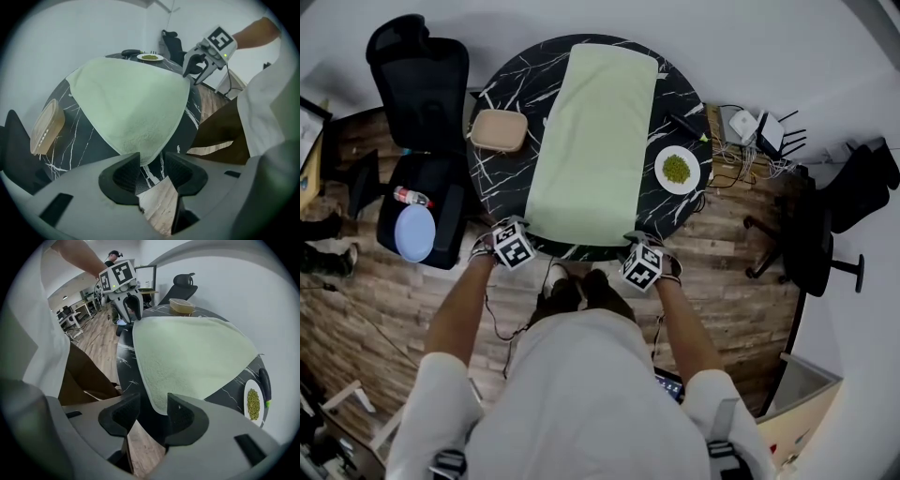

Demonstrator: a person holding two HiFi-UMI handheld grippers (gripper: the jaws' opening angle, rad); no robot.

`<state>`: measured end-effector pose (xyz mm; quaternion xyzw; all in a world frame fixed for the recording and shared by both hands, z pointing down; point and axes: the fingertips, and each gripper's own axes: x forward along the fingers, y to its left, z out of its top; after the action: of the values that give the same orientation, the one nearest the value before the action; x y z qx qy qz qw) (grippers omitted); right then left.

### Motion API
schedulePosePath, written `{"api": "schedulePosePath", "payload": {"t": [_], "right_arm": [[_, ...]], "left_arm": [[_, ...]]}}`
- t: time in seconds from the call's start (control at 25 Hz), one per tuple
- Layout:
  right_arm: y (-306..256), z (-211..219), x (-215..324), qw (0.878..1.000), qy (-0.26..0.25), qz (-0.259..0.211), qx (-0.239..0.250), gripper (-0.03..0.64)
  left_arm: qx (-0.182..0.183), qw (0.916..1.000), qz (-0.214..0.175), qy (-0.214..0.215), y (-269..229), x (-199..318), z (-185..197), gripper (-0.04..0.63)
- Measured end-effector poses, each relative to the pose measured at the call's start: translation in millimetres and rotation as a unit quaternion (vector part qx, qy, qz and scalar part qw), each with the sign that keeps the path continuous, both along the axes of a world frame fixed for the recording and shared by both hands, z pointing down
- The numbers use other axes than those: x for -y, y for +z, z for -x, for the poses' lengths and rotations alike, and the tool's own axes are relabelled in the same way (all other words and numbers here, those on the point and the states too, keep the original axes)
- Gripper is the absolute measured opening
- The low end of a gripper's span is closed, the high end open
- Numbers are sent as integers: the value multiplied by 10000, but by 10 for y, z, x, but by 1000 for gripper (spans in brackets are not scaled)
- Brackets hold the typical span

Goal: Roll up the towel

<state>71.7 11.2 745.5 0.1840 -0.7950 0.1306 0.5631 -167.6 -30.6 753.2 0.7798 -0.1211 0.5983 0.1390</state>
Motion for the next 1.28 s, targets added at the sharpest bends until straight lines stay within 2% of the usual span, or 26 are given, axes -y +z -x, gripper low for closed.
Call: {"api": "schedulePosePath", "payload": {"t": [0.16, 0.36, 0.52, 0.56, 0.76, 1.04, 1.28], "right_arm": [[103, -19, 13, 9998, -125, 93, -160, 162], [79, 0, -16, 9997, -37, 230, -25, 152], [82, -3, -46, 10000, 2, 33, -66, 94], [73, -21, -35, 9999, 40, -86, -112, 16], [-2, -88, -60, 9993, 277, -241, -62, 9], [-64, -181, -299, 9991, 381, -164, -1, 9], [-152, -222, -775, 9987, 462, 204, 105, 9]], "left_arm": [[124, 9998, -112, 55, 23, 39, 7, 119], [290, 9991, -298, 106, 35, 97, 24, 75], [329, 9987, -392, -23, 33, 91, 53, 31], [313, 9987, -403, -39, 26, 75, 55, 28], [173, 9986, -479, -119, -35, -21, 52, 23], [14, 9997, -228, -109, -44, -362, 16, 18], [-261, 9993, 194, -189, -184, -867, -25, 17]]}}
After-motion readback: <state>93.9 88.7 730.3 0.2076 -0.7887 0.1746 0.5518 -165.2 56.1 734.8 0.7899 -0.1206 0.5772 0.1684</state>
